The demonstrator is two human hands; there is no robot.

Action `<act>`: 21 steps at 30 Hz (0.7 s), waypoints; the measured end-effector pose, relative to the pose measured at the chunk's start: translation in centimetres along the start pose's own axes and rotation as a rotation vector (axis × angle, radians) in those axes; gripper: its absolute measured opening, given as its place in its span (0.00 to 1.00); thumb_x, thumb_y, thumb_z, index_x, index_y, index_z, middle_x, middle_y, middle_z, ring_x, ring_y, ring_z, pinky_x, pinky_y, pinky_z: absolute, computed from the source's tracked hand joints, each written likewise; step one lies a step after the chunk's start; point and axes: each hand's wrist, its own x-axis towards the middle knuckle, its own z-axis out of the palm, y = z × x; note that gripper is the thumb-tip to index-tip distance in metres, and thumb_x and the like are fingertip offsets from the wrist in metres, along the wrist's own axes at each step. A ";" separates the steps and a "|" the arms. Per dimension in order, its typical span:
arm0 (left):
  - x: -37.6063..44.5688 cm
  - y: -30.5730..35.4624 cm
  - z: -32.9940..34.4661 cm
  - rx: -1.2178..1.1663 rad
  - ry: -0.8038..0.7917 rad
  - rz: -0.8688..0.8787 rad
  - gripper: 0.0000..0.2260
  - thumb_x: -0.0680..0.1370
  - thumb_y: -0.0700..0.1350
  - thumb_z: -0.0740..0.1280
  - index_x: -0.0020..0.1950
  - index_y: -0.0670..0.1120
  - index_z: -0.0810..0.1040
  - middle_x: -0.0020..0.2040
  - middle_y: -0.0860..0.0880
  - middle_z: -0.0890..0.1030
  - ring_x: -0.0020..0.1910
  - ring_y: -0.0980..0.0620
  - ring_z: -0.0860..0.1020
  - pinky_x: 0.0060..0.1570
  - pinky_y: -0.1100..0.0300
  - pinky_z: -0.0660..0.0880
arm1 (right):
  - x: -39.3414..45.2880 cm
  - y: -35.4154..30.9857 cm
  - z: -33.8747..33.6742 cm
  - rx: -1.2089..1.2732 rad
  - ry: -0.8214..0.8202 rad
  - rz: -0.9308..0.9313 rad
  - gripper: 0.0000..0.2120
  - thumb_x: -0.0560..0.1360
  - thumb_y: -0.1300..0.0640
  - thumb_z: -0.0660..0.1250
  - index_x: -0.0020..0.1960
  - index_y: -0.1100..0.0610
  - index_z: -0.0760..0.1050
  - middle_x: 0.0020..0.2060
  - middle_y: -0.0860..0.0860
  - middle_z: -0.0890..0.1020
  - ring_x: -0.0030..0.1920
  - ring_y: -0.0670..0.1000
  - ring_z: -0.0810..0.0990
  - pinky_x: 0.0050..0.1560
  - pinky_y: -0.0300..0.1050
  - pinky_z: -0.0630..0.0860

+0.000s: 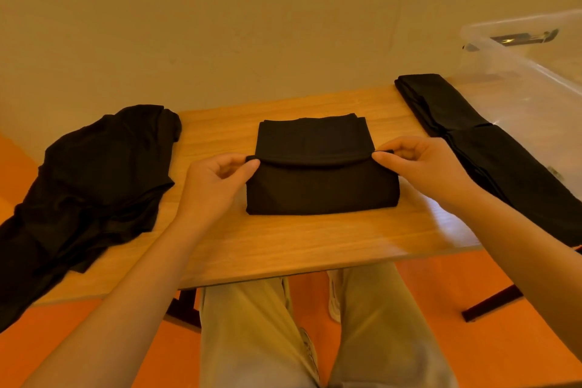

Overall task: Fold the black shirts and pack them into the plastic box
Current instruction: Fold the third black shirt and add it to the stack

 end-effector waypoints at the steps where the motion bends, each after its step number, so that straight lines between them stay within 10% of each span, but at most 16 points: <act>1: 0.9 0.0 0.3 0.014 -0.001 -0.036 0.04 0.76 0.46 0.70 0.47 0.56 0.79 0.42 0.62 0.80 0.39 0.70 0.78 0.36 0.78 0.71 | 1.0 0.1 0.1 -0.029 0.002 0.047 0.03 0.74 0.54 0.69 0.45 0.46 0.79 0.36 0.41 0.84 0.42 0.39 0.82 0.41 0.33 0.77; 15: 5.1 -3.5 2.1 0.508 0.075 -0.018 0.09 0.76 0.51 0.69 0.54 0.49 0.80 0.45 0.53 0.78 0.45 0.55 0.76 0.42 0.66 0.68 | 4.3 2.1 1.5 -0.531 0.129 0.092 0.14 0.75 0.45 0.67 0.55 0.53 0.77 0.40 0.45 0.79 0.39 0.43 0.76 0.37 0.37 0.71; 21: 3.0 -0.7 4.8 0.716 0.029 0.390 0.18 0.81 0.52 0.60 0.69 0.48 0.71 0.68 0.49 0.71 0.68 0.50 0.68 0.64 0.59 0.57 | 1.8 -1.3 4.1 -0.673 0.083 -0.290 0.23 0.79 0.44 0.56 0.69 0.54 0.69 0.66 0.51 0.73 0.66 0.49 0.70 0.64 0.44 0.67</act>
